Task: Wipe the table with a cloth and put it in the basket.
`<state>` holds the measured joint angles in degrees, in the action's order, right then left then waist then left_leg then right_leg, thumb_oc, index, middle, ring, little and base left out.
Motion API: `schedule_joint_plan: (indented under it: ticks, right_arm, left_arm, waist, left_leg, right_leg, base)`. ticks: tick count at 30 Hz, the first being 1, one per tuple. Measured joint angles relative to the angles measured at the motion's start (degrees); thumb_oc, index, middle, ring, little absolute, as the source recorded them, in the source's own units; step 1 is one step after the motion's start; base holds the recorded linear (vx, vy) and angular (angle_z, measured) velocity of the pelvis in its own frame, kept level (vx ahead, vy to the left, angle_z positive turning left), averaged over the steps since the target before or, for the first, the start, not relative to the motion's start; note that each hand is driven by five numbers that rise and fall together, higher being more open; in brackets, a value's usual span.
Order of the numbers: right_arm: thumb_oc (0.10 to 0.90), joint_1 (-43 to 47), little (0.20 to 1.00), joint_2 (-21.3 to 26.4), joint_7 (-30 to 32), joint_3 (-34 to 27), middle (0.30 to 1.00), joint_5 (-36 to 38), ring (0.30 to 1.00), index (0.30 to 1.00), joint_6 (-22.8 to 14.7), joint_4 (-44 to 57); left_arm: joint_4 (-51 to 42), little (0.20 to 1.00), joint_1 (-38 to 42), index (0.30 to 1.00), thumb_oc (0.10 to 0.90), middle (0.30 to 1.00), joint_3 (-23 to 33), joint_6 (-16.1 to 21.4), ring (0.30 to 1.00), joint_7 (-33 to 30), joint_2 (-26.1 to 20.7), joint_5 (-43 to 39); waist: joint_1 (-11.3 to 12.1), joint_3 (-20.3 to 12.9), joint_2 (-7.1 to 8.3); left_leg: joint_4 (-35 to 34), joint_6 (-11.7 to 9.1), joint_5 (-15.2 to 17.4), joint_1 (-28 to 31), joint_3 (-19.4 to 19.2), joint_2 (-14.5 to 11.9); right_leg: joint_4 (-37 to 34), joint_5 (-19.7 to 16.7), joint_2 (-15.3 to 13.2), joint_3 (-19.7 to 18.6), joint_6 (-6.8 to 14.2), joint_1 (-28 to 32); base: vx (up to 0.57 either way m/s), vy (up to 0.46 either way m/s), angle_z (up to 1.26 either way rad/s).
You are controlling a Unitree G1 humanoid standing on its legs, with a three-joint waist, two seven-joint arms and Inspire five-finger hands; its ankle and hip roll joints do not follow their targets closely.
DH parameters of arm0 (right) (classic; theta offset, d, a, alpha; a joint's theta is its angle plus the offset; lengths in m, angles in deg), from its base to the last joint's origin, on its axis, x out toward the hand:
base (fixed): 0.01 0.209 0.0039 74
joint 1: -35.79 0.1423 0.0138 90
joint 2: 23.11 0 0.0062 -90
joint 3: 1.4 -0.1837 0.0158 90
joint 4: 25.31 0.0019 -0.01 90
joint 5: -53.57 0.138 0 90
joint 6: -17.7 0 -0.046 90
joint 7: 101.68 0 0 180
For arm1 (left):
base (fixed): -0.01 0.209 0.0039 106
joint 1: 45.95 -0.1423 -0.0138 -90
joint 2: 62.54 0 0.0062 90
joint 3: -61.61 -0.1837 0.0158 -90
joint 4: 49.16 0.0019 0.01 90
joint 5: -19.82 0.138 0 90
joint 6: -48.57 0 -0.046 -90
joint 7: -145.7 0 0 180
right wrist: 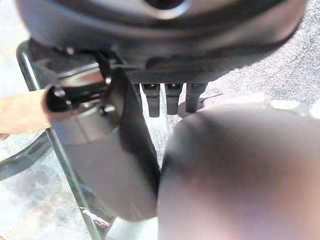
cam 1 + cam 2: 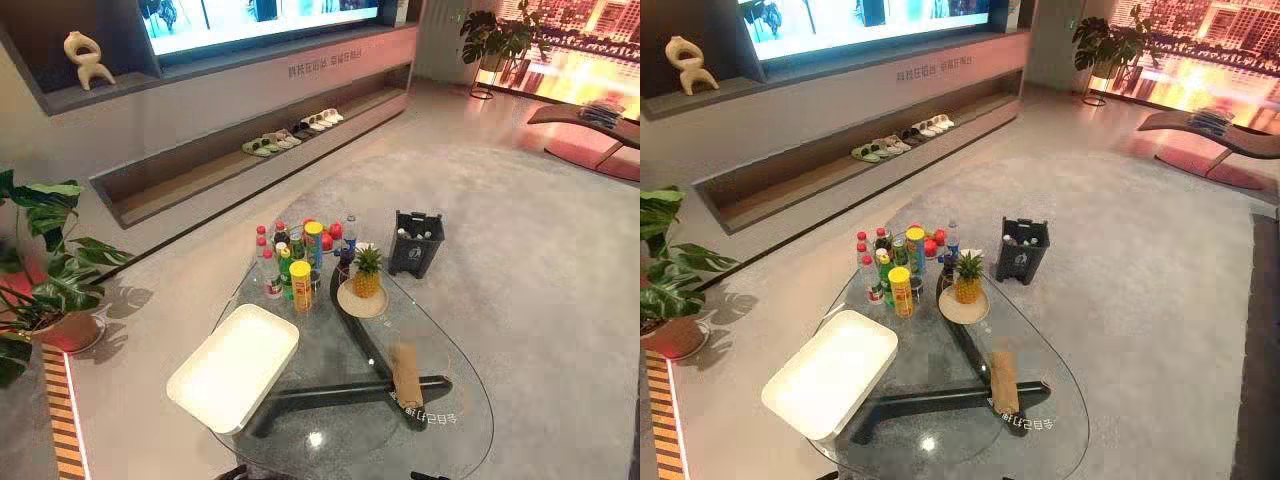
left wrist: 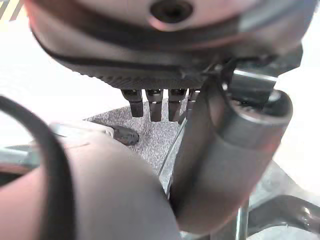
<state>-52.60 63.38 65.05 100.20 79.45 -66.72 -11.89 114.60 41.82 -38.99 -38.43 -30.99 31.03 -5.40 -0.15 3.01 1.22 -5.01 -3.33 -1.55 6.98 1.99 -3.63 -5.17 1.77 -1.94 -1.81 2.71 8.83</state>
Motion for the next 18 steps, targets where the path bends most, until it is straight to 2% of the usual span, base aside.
schedule_joint_plan:
  ticks: [1,7,18]
  right_arm:
    - [0.8,0.01,0.9,0.0,0.0,0.0,0.9,-0.03,0.9,0.9,0.02,0.02]
    - [0.8,0.15,0.9,0.16,-0.06,-0.14,0.9,-0.28,0.9,0.9,0.18,0.43]
    - [0.8,0.15,0.9,0.48,-0.65,-0.25,0.9,-0.98,0.9,0.9,0.21,0.41]
  left_arm:
    - [-0.03,0.9,0.05,0.9,0.8,0.9,0.0,-0.21,0.9,0.09,-0.02,-0.26]
    - [-0.47,0.9,0.36,0.9,0.8,0.9,-0.09,-2.27,0.9,2.23,-0.33,-1.69]
    - [-0.47,0.9,0.28,0.9,0.8,0.9,-0.09,-2.06,0.9,2.24,-0.21,-1.98]
  waist:
    - [-0.02,0.0,0.0]
    - [-0.03,0.06,-0.1]
    - [0.01,0.15,-0.26]
  left_leg:
    - [0.0,0.0,0.0,0.01,0.0,0.0]
    - [-0.01,0.0,0.0,-0.01,-0.06,-0.01]
    - [-0.02,0.0,0.01,-0.05,-0.08,-0.03]
  right_leg:
    - [0.0,0.0,0.0,-0.01,0.0,0.0]
    - [0.0,0.0,0.0,-0.03,0.0,-0.03]
    - [0.0,0.0,0.0,-0.02,0.0,-0.08]
  base:
    - [-0.11,0.146,-1.2]
    - [0.0,0.0,0.0]
    - [0.0,0.0,0.0]
